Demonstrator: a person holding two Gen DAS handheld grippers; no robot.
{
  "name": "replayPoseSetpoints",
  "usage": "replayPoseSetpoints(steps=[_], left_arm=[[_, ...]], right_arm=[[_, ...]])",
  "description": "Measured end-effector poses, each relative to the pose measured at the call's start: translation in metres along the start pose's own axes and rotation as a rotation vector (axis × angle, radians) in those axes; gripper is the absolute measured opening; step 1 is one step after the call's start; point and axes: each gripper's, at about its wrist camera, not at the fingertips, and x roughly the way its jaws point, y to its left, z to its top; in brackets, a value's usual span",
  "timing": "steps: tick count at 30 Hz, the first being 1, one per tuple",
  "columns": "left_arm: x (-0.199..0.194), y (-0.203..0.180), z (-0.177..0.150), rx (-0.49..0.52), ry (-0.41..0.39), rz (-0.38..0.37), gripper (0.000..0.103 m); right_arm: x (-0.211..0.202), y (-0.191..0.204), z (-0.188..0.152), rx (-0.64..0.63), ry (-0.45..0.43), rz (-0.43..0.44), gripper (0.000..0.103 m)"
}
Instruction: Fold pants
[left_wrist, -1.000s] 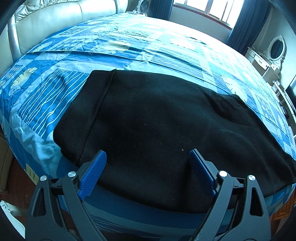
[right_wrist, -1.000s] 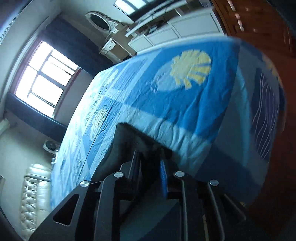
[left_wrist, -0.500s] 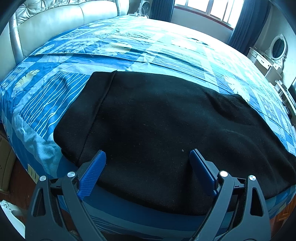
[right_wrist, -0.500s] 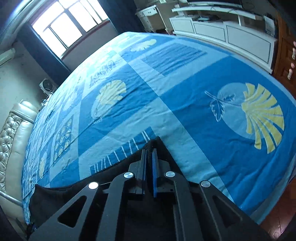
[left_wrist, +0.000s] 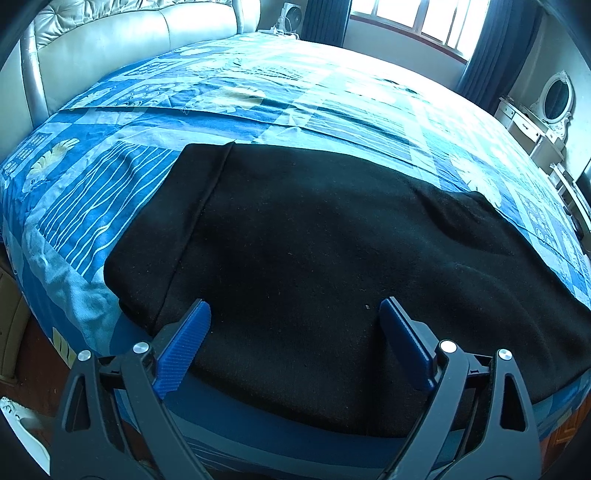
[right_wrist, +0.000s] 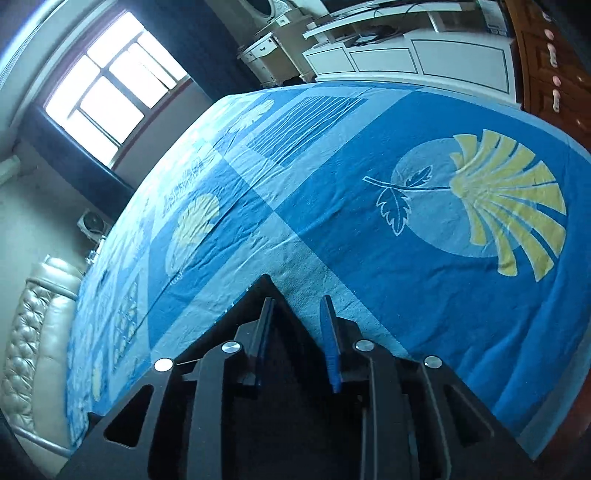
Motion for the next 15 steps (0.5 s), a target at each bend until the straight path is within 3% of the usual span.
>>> replayPoseSetpoints(steps=[4, 6, 7, 12, 15], left_arm=[[-0.004, -0.002, 0.001, 0.021, -0.008, -0.009, 0.093], [-0.009, -0.004, 0.0, 0.037, -0.014, -0.016, 0.093], [-0.011, -0.004, 0.0, 0.042, -0.017, -0.019, 0.093], [-0.017, -0.001, 0.001, 0.047, -0.017, -0.022, 0.093], [-0.017, 0.003, 0.002, 0.039, -0.011, -0.014, 0.093]], right_arm=[[-0.015, -0.026, 0.009, 0.054, 0.071, 0.089, 0.039], [-0.016, -0.039, 0.01, 0.079, 0.124, 0.14, 0.053], [-0.015, -0.046, 0.009, 0.096, 0.162, 0.177, 0.055], [-0.006, -0.067, -0.002, 0.149, 0.251, 0.308, 0.057], [0.001, -0.056, -0.009, 0.112, 0.289, 0.347, 0.057]])
